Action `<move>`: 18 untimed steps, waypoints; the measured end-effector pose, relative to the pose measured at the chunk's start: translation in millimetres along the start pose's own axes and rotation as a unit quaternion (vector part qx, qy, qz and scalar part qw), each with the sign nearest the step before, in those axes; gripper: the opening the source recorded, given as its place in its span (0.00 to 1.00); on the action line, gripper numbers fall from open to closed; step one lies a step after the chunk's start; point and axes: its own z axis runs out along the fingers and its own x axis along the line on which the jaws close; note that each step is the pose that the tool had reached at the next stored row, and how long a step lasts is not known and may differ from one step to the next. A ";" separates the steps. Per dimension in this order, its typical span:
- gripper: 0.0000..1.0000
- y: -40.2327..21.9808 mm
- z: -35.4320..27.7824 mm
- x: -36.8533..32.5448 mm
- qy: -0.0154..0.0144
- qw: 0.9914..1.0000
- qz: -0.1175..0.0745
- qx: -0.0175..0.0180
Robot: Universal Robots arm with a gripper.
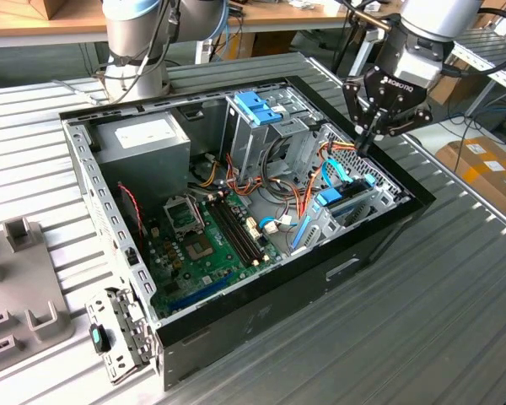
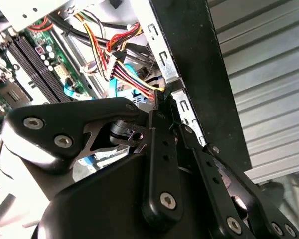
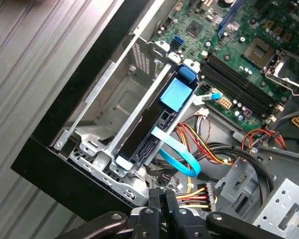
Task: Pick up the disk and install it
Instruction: 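Insert the second disk wire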
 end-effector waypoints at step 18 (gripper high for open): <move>0.16 0.0 1.9 0.0 -0.001 0.984 0.177 -0.002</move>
